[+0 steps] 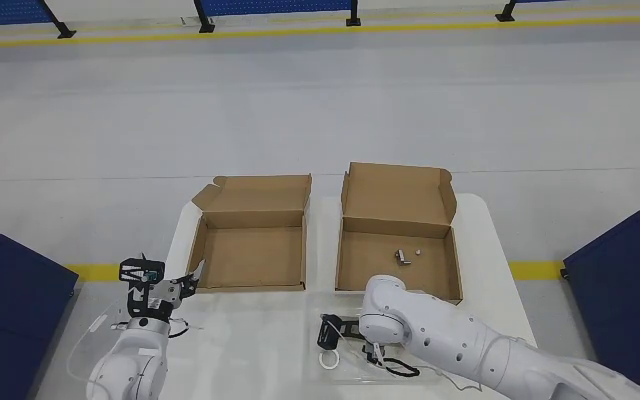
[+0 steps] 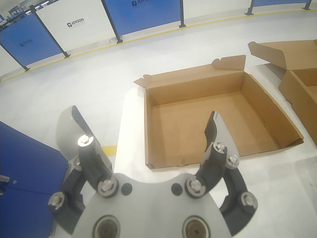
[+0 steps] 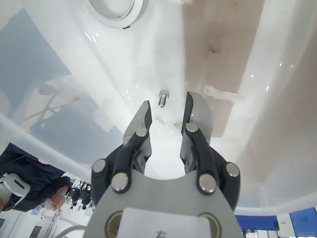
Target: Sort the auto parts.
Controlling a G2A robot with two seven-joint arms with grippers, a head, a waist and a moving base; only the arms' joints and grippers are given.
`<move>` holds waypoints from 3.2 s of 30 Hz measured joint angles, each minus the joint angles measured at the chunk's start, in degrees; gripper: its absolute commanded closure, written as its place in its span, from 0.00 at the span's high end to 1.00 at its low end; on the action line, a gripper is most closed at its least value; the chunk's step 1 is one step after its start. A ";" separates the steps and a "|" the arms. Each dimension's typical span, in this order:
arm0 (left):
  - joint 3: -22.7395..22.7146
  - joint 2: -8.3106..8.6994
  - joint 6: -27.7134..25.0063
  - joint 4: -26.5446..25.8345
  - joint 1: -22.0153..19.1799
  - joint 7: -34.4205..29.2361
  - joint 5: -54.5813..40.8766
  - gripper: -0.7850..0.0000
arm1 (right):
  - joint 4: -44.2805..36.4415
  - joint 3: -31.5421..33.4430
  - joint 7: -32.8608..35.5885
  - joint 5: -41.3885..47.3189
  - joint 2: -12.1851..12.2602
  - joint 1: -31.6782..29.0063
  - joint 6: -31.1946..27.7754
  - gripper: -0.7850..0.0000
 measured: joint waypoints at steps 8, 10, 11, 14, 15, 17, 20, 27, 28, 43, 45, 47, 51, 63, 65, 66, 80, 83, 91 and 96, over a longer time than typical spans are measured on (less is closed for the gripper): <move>0.00 0.00 0.00 0.00 0.00 0.00 0.00 1.00 | 0.12 -0.33 -0.01 0.30 -0.04 0.01 -0.04 0.32; 0.00 0.00 0.00 0.00 0.00 0.00 0.00 1.00 | 0.05 -0.36 -0.05 0.41 -0.12 -0.08 -0.30 0.32; 0.00 0.00 0.00 0.00 0.00 0.00 0.00 1.00 | 0.14 -0.41 -0.04 0.42 -0.19 -0.14 -0.45 0.31; 0.00 0.00 0.00 0.00 0.00 0.00 0.00 1.00 | 0.61 -0.53 -0.01 0.46 -0.43 -0.19 -0.63 0.29; 0.00 0.00 0.00 0.00 0.00 0.00 0.00 1.00 | 0.78 -0.56 -0.01 0.51 -0.50 -0.19 -0.71 0.28; 0.00 0.00 0.00 0.00 0.00 0.00 0.00 1.00 | 1.20 -0.57 -0.10 0.71 -0.66 -0.21 -0.87 0.26; 0.00 0.00 0.00 0.00 0.00 0.00 0.00 1.00 | 1.91 -0.59 -0.27 0.93 -0.89 -0.17 -1.19 0.21; 0.00 0.00 0.00 0.00 0.00 0.00 0.00 1.00 | 3.73 -0.55 -0.97 1.48 -1.48 -0.01 -1.67 0.00; 0.00 0.00 0.00 0.00 0.00 0.00 0.00 1.00 | 3.72 -0.43 -1.01 1.60 -1.52 0.05 -1.74 0.00; 0.00 0.00 0.00 0.00 0.00 0.00 0.00 1.00 | -4.36 2.96 0.00 1.30 1.38 0.69 -1.12 0.00; 0.00 0.00 0.00 0.00 0.00 0.00 0.00 1.00 | -4.36 2.95 0.00 1.30 1.38 0.69 -1.12 0.00; 0.00 0.00 0.00 0.00 0.00 0.00 0.00 1.00 | -4.37 2.95 0.00 1.30 1.38 0.69 -1.13 0.00; 0.00 0.00 0.00 0.00 0.00 0.00 0.00 1.00 | -4.32 3.02 -0.08 1.34 1.39 0.63 -1.10 0.00; 0.00 0.00 0.00 0.00 0.00 0.00 0.00 1.00 | -5.23 19.96 -8.81 25.26 8.88 -5.75 -10.25 0.00; 0.00 0.00 0.00 0.00 0.00 0.00 0.00 1.00 | -5.17 21.93 -11.39 31.36 10.82 -7.21 -12.83 0.00; 0.00 0.00 0.00 0.00 0.00 0.00 0.00 1.00 | -5.16 22.43 -12.51 33.76 11.65 -7.68 -13.96 0.00; 0.00 0.00 0.00 0.00 0.00 0.00 0.00 1.00 | -5.42 22.01 -15.96 42.93 14.00 -9.10 -17.43 0.00; 0.00 0.00 0.00 0.00 0.00 0.00 0.00 1.00 | -4.45 23.53 -18.28 50.83 14.62 -9.73 -19.70 0.00; 0.00 0.00 0.00 0.00 0.00 0.00 0.00 1.00 | -5.78 23.51 -20.00 71.48 18.16 -10.27 -21.46 0.00; 0.00 0.00 0.00 0.00 0.00 0.00 0.00 1.00 | -8.21 22.40 -21.57 79.25 20.55 -9.73 -23.05 0.00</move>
